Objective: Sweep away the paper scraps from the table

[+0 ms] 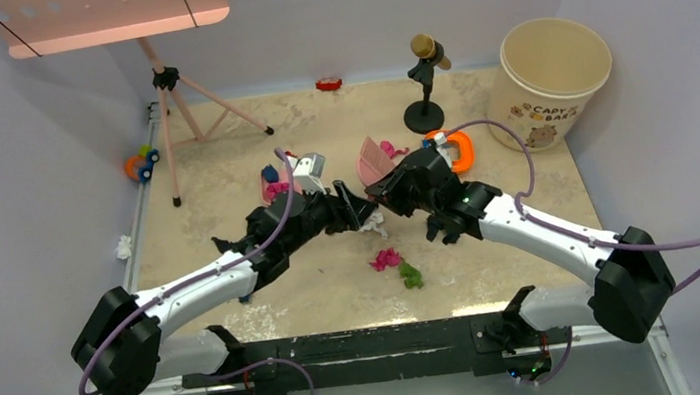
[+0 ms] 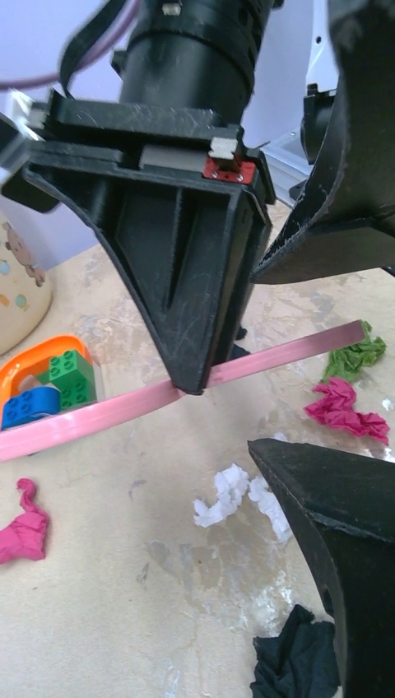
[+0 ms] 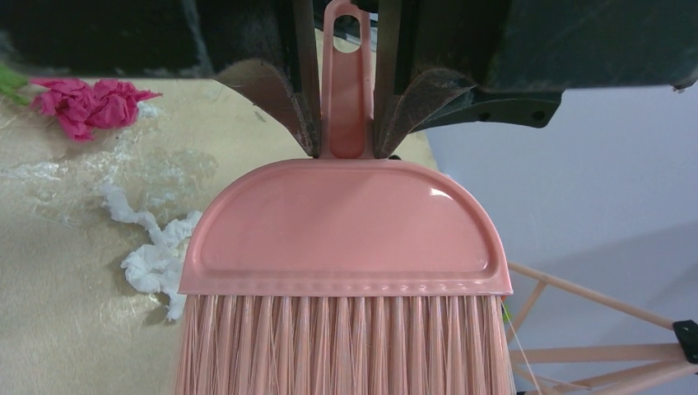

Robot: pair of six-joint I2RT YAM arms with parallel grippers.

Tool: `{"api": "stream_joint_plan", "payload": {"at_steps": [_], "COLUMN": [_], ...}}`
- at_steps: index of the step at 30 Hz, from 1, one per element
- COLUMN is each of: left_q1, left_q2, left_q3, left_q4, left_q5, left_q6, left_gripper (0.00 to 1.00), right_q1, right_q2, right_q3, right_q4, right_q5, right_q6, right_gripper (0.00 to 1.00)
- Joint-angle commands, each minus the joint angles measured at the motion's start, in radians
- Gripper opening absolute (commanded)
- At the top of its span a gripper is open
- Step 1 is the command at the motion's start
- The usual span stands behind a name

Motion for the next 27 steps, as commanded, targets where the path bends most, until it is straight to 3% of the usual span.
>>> {"api": "stream_joint_plan", "payload": {"at_steps": [1, 4, 11, 22, 27], "left_q1": [-0.004, -0.005, -0.011, -0.042, -0.05], "left_q2": [-0.029, -0.063, -0.082, 0.0, 0.05], "left_q3": [-0.044, -0.127, -0.184, -0.145, -0.171], "left_q4": [0.15, 0.333, 0.494, 0.711, 0.845], "left_q5": [-0.023, -0.047, -0.15, -0.171, -0.166], "left_q6": [0.022, 0.04, 0.184, 0.429, 0.481], "left_gripper": [0.76, 0.82, 0.83, 0.81, 0.74], "right_q1": [-0.016, -0.03, -0.038, -0.038, -0.039], "right_q2": [-0.044, -0.058, -0.063, 0.038, 0.06], "right_q3": [-0.042, -0.068, -0.117, -0.021, -0.025], "right_q4": [0.084, 0.102, 0.249, 0.306, 0.367], "right_q5": [-0.034, -0.059, -0.106, -0.187, -0.204], "right_q6": [0.117, 0.197, 0.459, 0.611, 0.662], "right_gripper": [0.05, 0.06, 0.05, 0.05, 0.06]}}
